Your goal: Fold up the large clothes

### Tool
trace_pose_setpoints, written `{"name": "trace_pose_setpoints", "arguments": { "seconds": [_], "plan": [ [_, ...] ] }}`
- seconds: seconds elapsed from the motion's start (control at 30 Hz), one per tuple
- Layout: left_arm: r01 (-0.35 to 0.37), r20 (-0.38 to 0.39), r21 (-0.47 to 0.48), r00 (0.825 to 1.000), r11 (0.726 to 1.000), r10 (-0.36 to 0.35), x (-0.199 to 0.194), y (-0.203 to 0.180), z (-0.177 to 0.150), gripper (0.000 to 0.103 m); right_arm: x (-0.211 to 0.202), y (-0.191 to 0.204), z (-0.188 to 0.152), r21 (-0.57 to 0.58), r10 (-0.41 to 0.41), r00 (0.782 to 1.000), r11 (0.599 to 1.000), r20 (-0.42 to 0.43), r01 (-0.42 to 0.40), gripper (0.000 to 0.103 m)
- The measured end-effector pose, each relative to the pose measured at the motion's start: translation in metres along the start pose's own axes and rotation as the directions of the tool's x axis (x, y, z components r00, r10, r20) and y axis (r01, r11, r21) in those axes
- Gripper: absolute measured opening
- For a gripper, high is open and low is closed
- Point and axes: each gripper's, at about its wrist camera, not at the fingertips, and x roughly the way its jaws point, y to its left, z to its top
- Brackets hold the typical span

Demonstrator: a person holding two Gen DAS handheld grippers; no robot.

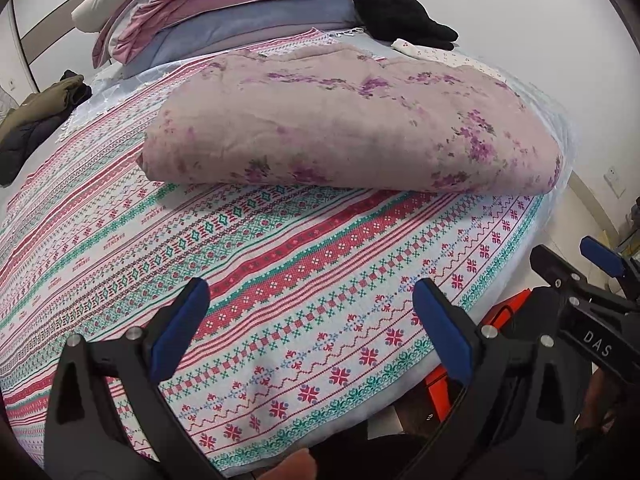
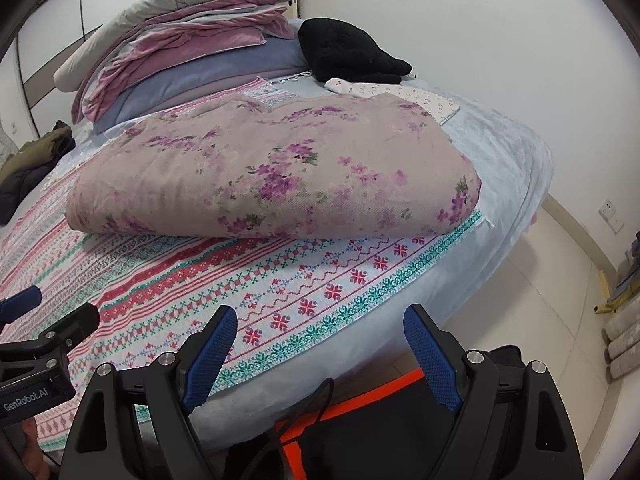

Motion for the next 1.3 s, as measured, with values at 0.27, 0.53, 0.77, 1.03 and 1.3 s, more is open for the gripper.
{"name": "trace_pose_setpoints", "arguments": {
  "seconds": [0.27, 0.53, 0.77, 1.03, 1.3],
  "plan": [
    [0.006, -0.008, 0.002, 1.000, 1.000, -0.006, 0.0007, -0.0009, -0.0011, 0.101, 0.0008, 0.0005, -0.0001, 0.001, -0.002, 1.000, 1.000, 0.001, 0.002, 0.087],
    [0.014, -0.011, 0.004, 1.000, 1.000, -0.014, -0.0004, -0.0015, -0.0009, 0.101, -0.0017, 0.0013, -0.0012, 0.004, -0.008, 1.000, 1.000, 0.004, 0.008, 0.087],
    [0.020, -0.012, 0.002, 1.000, 1.000, -0.020, -0.0015, -0.0019, -0.0008, 0.101, -0.0020, 0.0011, -0.0012, 0.004, -0.010, 1.000, 1.000, 0.003, 0.010, 0.087],
    [0.025, -0.016, 0.001, 1.000, 1.000, -0.025, -0.0027, -0.0010, -0.0007, 0.101, -0.0040, 0.0033, -0.0028, 0.004, -0.011, 1.000, 1.000, 0.005, 0.011, 0.087],
    [0.027, -0.017, 0.004, 0.999, 1.000, -0.027, -0.0028, -0.0010, -0.0011, 0.101, -0.0036, 0.0037, -0.0023, 0.004, -0.014, 1.000, 1.000, 0.001, 0.014, 0.087]
  ]
}}
